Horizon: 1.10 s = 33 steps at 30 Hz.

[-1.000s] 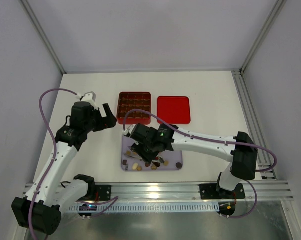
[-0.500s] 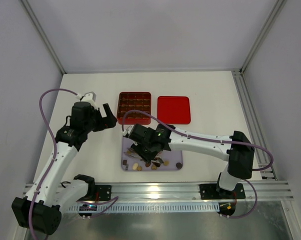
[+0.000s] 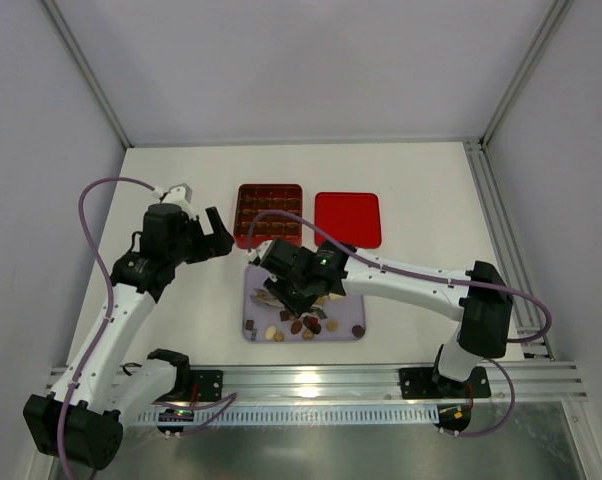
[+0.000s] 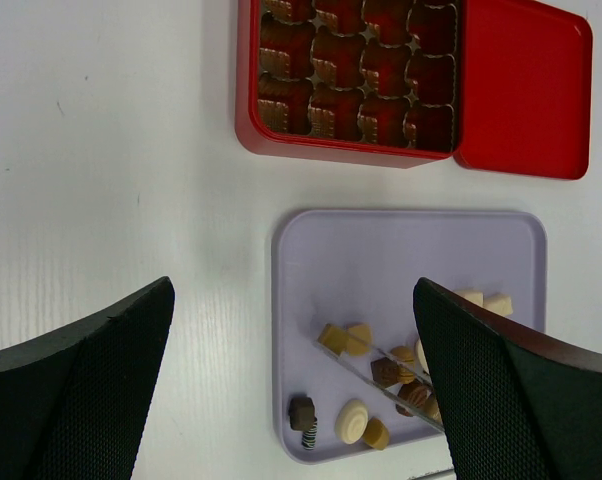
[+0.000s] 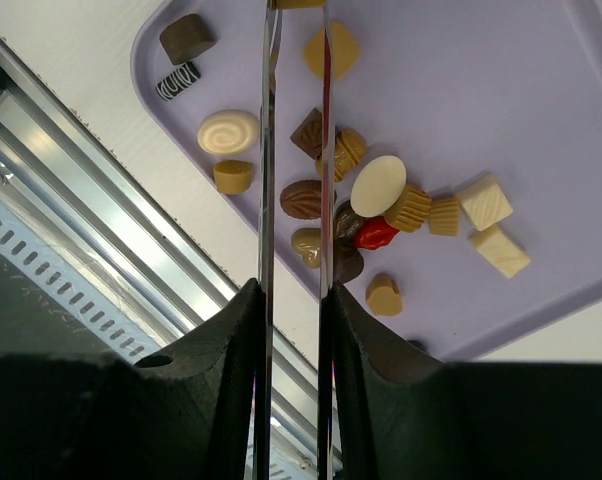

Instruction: Pack the chocolate

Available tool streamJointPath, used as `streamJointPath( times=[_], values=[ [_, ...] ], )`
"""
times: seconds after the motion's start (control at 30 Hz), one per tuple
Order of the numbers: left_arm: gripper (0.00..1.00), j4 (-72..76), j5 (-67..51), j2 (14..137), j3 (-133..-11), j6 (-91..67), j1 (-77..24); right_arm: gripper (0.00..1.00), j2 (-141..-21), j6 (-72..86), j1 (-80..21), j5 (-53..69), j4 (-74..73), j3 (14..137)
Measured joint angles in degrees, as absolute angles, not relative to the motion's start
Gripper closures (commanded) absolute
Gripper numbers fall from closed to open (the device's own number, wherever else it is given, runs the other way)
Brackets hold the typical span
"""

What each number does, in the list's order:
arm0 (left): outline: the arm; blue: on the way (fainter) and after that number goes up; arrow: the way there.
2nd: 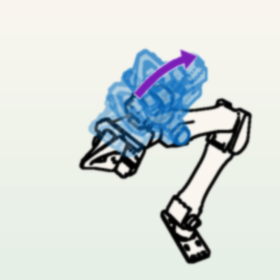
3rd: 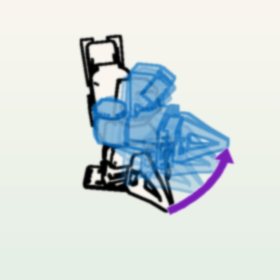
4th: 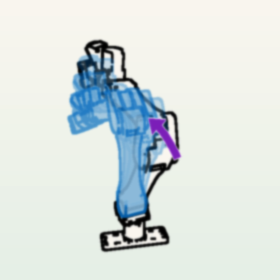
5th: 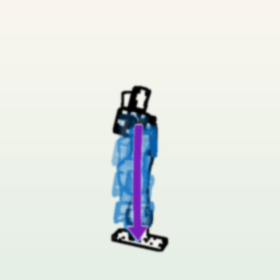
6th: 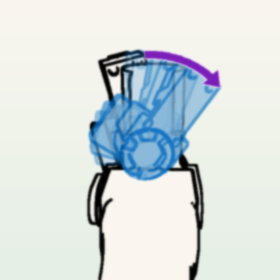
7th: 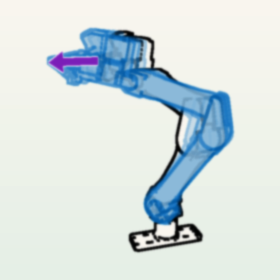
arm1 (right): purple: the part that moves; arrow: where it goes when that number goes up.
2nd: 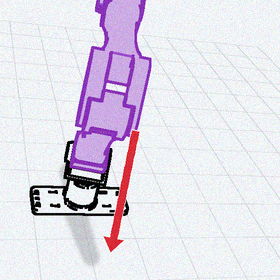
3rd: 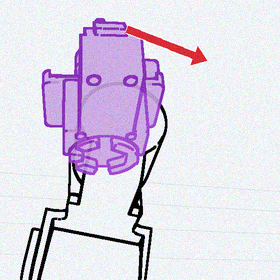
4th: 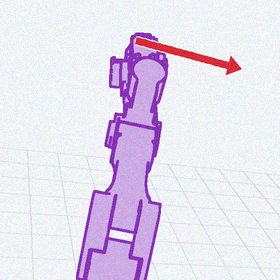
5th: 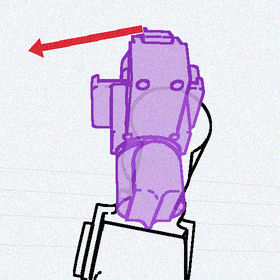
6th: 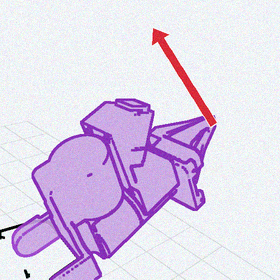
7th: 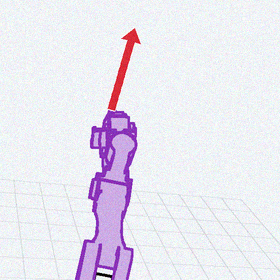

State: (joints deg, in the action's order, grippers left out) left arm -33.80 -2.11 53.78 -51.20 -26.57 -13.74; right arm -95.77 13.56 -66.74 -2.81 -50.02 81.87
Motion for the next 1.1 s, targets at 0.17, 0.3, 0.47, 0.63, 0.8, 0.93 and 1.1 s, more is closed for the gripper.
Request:
streamJointPath(
  times=[0.17,0.3,0.47,0.63,0.8,0.93,1.1],
  values=[
    [0.0,-34.0,-2.1,53.8,-51.2,-26.6,-13.7,0.7,-93.5,13.7,-63.8,-2.8,-50.7,82.1],
    [0.0,-34.1,-2.1,53.8,-51.2,-26.6,-13.7,0.71,-92.4,13.7,-61.2,-2.8,-51.4,82.9],
    [0.0,-34.2,-2.1,53.8,-51.2,-26.6,-13.7,0.71,-92.3,13.6,-56.9,-2.7,-52.3,87.0],
    [0.0,-34.2,-2.0,53.8,-51.2,-26.6,-13.7,0.71,-94.0,13.6,-50.9,-3.3,-51.2,94.0],
    [0.0,-34.2,-2.0,53.8,-51.2,-26.6,-13.7,0.71,-101.0,13.6,-45.1,-5.3,-49.1,101.9],
    [0.0,-34.2,-2.0,53.8,-51.2,-26.6,-13.7,0.71,-108.6,13.6,-41.5,-5.9,-48.5,108.0],
    [0.0,-34.2,-2.0,53.8,-51.2,-26.6,-13.7,0.71,-116.0,13.6,-38.8,-5.9,-48.8,114.1]
  ],
)
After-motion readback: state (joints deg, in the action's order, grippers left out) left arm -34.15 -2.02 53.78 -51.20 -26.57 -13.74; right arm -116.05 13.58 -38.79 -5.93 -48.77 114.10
